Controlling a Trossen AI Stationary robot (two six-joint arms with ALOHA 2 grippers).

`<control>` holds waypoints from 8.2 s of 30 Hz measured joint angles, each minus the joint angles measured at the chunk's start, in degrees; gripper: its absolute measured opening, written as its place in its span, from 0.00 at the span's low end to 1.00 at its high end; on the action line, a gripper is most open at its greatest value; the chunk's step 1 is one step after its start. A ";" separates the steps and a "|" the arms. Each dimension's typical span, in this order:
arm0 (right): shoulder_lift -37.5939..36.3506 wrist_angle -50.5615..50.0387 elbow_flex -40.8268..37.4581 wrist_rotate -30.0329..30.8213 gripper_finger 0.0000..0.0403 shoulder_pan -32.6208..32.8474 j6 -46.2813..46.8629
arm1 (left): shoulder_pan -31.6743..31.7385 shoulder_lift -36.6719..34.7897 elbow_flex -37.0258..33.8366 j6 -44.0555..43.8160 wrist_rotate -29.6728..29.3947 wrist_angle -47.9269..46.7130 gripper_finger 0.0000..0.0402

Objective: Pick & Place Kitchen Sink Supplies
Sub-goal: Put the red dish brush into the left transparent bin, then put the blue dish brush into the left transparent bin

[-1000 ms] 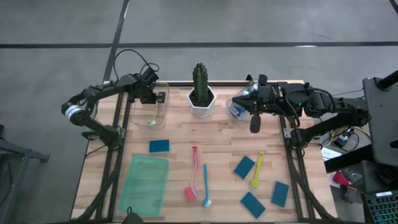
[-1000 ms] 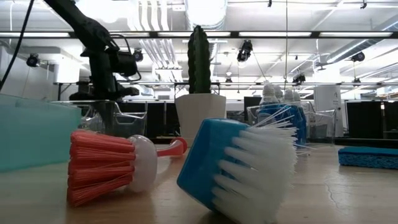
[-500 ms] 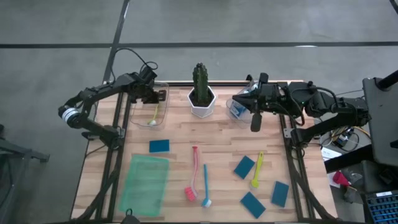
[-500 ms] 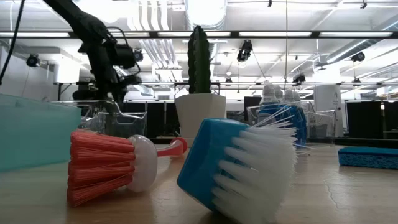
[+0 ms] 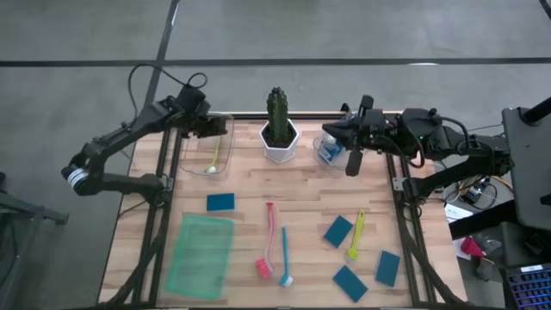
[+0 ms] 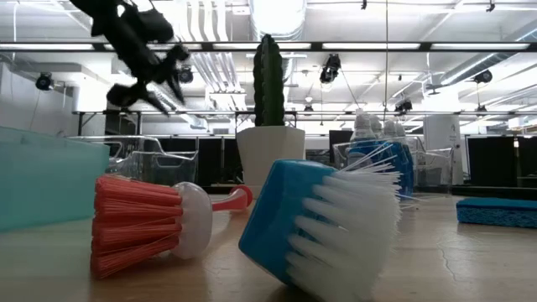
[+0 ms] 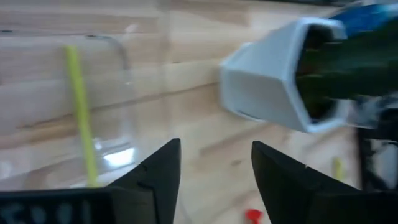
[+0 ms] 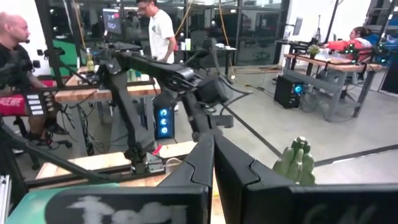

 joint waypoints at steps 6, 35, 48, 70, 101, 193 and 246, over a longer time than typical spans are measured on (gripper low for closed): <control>-0.02 3.28 0.00 -0.02 0.02 -0.81 0.01 | -6.77 -5.23 0.99 -4.08 -0.38 4.32 0.48; -0.31 11.38 0.02 3.37 0.02 -1.40 6.88 | -46.03 1.58 0.72 -23.21 -23.75 27.89 0.49; -6.22 -3.17 0.00 -3.75 0.02 -1.23 10.56 | -57.67 19.44 3.17 -36.98 -27.49 33.19 0.48; -9.99 -7.73 0.00 -5.15 0.02 -1.03 9.61 | -58.84 35.23 8.94 -49.49 -23.82 17.01 0.48; -9.25 -7.69 0.00 -5.27 0.02 -1.03 8.13 | -55.76 42.69 9.04 -40.42 -19.67 19.01 0.30; -2.64 -2.77 -0.02 5.92 0.02 -1.05 9.91 | -0.16 27.12 15.70 24.41 -16.61 -14.51 0.17; -2.93 -29.13 -0.29 -3.27 0.02 -1.16 28.19 | -6.46 0.06 15.74 7.52 -3.48 -3.25 0.56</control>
